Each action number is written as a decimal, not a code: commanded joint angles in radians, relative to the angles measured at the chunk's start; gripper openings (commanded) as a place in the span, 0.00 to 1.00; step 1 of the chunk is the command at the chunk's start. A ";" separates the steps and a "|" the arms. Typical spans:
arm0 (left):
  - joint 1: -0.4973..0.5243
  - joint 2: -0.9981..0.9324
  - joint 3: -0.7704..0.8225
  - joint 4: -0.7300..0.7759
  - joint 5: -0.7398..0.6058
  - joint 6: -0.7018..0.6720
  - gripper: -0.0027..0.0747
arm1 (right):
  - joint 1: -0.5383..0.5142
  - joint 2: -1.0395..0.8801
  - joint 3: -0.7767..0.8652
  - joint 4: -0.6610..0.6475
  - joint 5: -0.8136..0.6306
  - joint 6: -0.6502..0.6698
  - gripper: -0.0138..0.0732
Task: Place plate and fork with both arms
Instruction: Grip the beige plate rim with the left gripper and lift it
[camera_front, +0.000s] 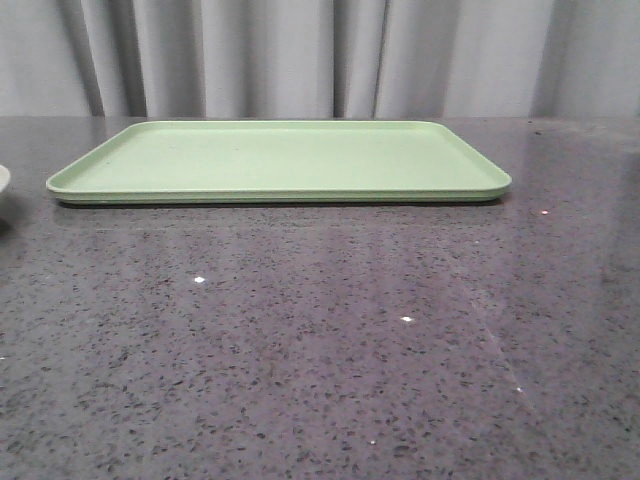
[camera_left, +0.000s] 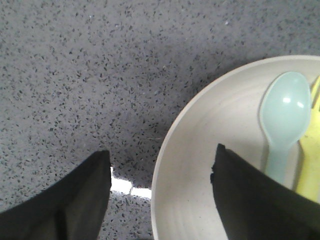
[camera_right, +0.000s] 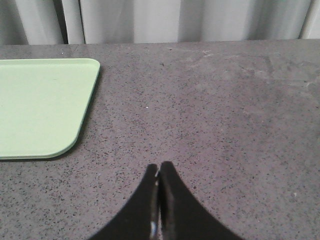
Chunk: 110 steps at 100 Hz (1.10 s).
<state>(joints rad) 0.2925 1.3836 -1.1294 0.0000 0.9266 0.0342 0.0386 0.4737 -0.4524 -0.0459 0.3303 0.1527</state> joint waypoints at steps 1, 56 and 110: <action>0.003 0.000 -0.035 0.012 -0.018 -0.003 0.60 | 0.000 0.012 -0.039 -0.011 -0.079 -0.002 0.09; 0.003 0.129 -0.035 0.027 -0.004 0.020 0.60 | 0.000 0.012 -0.039 -0.011 -0.081 -0.002 0.09; 0.003 0.152 -0.035 0.027 0.026 0.020 0.01 | 0.000 0.012 -0.039 -0.011 -0.082 -0.002 0.09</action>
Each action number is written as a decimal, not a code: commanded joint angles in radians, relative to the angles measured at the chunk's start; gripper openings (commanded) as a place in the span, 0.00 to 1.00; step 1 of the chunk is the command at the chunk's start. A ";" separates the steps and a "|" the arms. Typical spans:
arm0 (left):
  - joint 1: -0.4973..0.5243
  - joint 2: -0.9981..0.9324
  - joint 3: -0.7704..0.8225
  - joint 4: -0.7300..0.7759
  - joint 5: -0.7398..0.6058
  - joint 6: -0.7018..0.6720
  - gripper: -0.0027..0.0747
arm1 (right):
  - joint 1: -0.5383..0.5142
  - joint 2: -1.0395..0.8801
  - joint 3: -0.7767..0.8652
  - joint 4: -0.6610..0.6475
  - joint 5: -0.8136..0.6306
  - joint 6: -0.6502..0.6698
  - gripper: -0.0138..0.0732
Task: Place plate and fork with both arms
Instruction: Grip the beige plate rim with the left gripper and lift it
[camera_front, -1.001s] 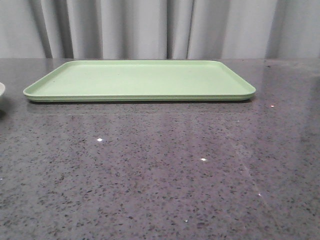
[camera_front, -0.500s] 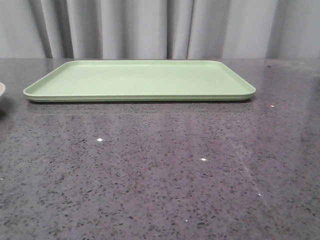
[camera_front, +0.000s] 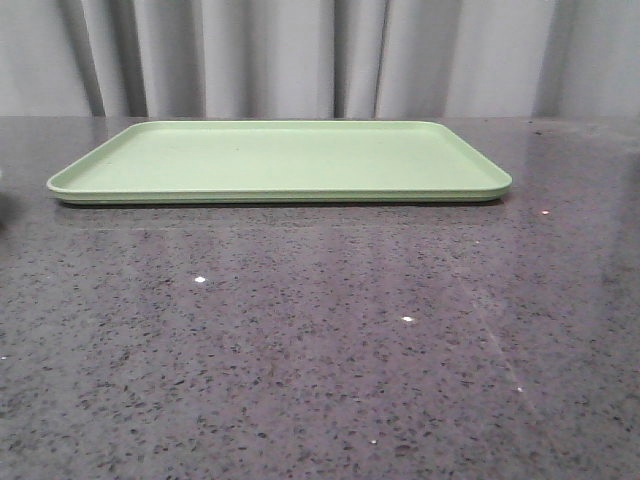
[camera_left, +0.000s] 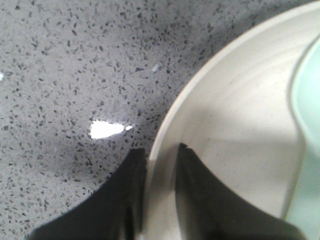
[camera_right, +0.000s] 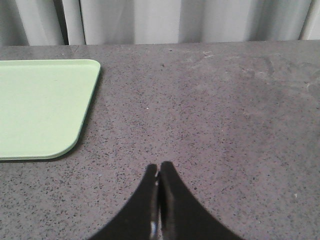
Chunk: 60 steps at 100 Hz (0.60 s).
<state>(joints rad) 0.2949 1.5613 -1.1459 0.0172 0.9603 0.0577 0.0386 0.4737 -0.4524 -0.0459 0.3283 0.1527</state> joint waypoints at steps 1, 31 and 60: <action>0.000 -0.025 -0.018 0.010 -0.007 -0.003 0.01 | 0.000 0.012 -0.039 -0.011 -0.080 -0.002 0.09; 0.014 -0.039 -0.053 0.006 0.045 0.000 0.01 | 0.000 0.012 -0.039 -0.011 -0.080 -0.002 0.09; 0.152 -0.074 -0.217 -0.303 0.187 0.180 0.01 | 0.000 0.012 -0.039 -0.011 -0.080 -0.002 0.09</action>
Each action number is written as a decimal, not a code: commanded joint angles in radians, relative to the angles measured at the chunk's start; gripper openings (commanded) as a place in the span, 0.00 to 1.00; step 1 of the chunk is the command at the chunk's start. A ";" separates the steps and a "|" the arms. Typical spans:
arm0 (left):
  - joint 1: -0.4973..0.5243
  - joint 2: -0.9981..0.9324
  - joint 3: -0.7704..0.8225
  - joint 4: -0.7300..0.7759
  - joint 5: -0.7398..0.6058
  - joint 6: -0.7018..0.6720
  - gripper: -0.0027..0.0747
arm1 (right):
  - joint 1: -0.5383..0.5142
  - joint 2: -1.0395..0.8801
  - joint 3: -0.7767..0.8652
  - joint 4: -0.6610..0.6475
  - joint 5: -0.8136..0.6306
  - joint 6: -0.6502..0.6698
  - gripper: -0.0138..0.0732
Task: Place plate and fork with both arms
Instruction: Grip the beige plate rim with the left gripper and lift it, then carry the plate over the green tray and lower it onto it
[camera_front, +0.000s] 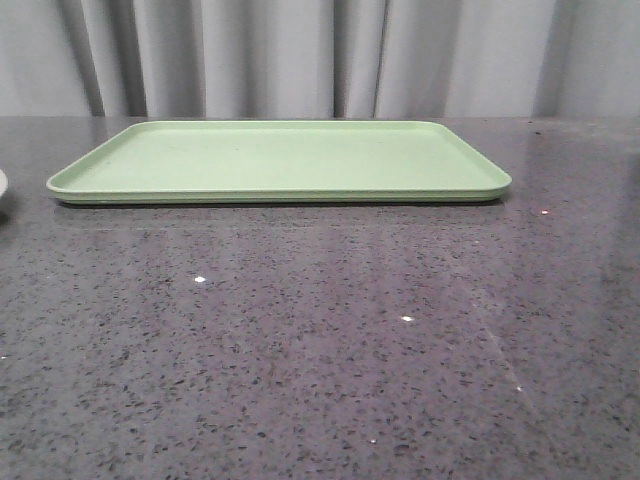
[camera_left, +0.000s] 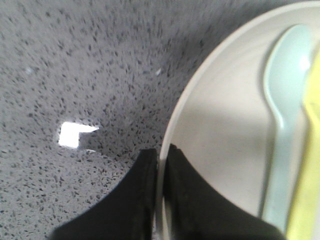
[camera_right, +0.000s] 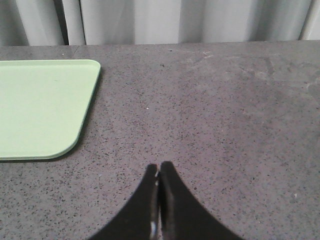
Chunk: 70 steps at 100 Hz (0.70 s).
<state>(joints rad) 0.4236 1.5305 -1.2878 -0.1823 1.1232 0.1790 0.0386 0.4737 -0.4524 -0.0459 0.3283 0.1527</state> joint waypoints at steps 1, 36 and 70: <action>0.023 -0.044 -0.079 -0.108 0.027 0.062 0.01 | 0.000 0.012 -0.039 -0.011 -0.080 -0.002 0.09; -0.104 -0.034 -0.269 -0.195 0.048 0.060 0.01 | 0.000 0.012 -0.039 -0.011 -0.084 -0.002 0.09; -0.387 0.169 -0.530 -0.228 0.048 -0.041 0.01 | 0.000 0.012 -0.039 -0.011 -0.088 -0.002 0.09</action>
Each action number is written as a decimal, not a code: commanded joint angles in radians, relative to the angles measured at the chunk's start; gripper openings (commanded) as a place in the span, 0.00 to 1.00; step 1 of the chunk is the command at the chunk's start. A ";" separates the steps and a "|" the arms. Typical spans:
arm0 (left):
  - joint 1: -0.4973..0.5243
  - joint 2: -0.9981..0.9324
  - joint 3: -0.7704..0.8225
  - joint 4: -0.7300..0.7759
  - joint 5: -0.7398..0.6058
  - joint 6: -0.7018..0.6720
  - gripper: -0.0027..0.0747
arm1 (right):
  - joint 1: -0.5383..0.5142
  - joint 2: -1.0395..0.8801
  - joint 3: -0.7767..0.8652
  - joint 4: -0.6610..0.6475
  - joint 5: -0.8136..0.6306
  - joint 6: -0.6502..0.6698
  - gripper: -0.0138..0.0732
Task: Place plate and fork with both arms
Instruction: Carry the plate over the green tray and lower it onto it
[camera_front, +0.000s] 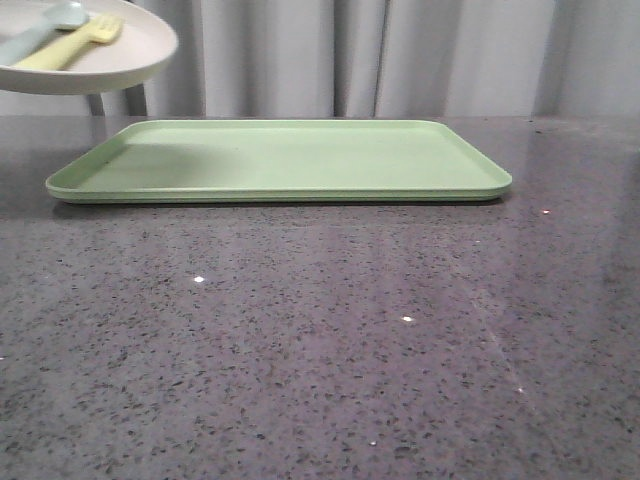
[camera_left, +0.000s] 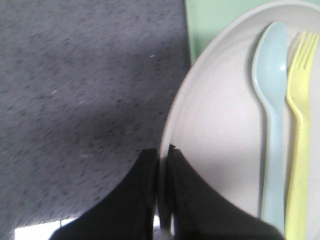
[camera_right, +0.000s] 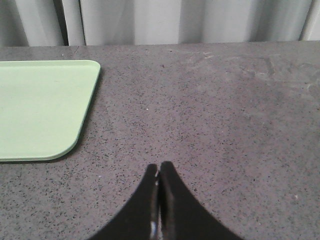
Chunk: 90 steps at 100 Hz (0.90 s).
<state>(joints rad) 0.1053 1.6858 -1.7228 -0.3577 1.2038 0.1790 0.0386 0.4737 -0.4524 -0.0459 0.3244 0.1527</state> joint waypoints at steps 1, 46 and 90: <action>-0.083 0.025 -0.108 -0.052 -0.033 -0.049 0.01 | 0.000 0.012 -0.039 -0.011 -0.084 -0.002 0.09; -0.360 0.326 -0.446 -0.048 -0.033 -0.185 0.01 | 0.000 0.012 -0.039 -0.011 -0.084 -0.002 0.09; -0.388 0.375 -0.476 -0.025 -0.100 -0.212 0.01 | 0.000 0.012 -0.039 -0.011 -0.084 -0.002 0.09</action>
<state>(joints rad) -0.2754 2.1227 -2.1613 -0.3488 1.1747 -0.0155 0.0386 0.4737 -0.4524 -0.0459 0.3247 0.1527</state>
